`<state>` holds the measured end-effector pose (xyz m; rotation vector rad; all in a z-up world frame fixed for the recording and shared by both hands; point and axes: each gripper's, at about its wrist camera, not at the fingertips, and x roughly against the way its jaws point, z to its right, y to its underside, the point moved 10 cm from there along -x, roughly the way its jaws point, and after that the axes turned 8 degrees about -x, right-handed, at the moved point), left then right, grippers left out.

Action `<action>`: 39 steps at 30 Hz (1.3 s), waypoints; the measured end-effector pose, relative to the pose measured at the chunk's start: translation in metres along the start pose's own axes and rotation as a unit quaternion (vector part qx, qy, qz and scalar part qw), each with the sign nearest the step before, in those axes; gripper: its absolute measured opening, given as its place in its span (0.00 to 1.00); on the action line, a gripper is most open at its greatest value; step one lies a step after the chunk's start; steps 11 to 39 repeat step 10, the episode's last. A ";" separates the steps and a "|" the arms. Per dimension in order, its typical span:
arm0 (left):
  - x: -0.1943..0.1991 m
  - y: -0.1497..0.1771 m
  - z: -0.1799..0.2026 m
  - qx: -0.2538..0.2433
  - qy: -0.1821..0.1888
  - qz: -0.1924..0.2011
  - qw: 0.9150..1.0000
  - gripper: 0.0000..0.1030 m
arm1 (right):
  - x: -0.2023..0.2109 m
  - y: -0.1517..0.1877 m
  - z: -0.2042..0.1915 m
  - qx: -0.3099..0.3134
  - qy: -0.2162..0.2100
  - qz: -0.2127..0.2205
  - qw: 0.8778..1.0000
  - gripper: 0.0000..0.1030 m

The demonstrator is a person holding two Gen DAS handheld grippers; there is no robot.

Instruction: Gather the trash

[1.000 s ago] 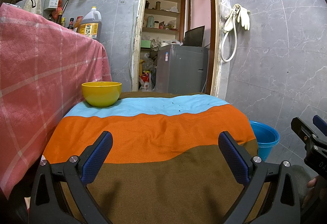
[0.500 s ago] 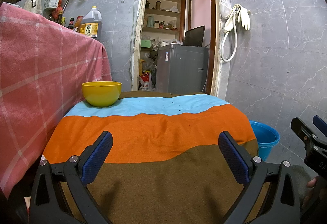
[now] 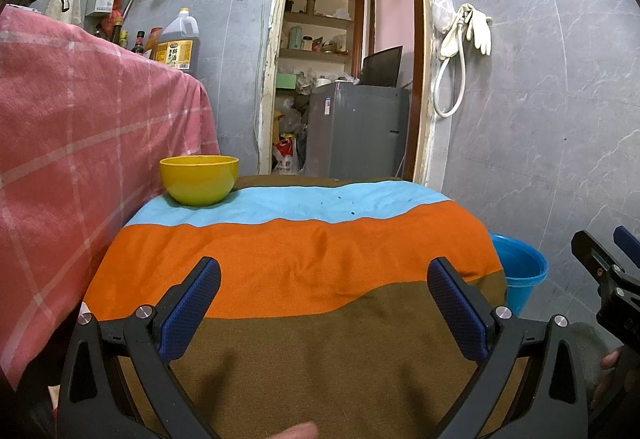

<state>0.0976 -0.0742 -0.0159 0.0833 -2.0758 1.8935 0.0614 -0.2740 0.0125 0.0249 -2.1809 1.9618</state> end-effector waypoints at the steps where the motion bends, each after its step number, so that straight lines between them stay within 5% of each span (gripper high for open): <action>1: -0.001 -0.001 -0.001 0.000 0.000 -0.001 1.000 0.98 | 0.000 0.000 0.000 0.000 0.000 0.000 1.000 1.00; 39: 0.000 0.000 -0.003 0.000 -0.007 -0.007 1.000 0.98 | 0.000 0.002 -0.001 0.000 0.000 -0.001 1.000 1.00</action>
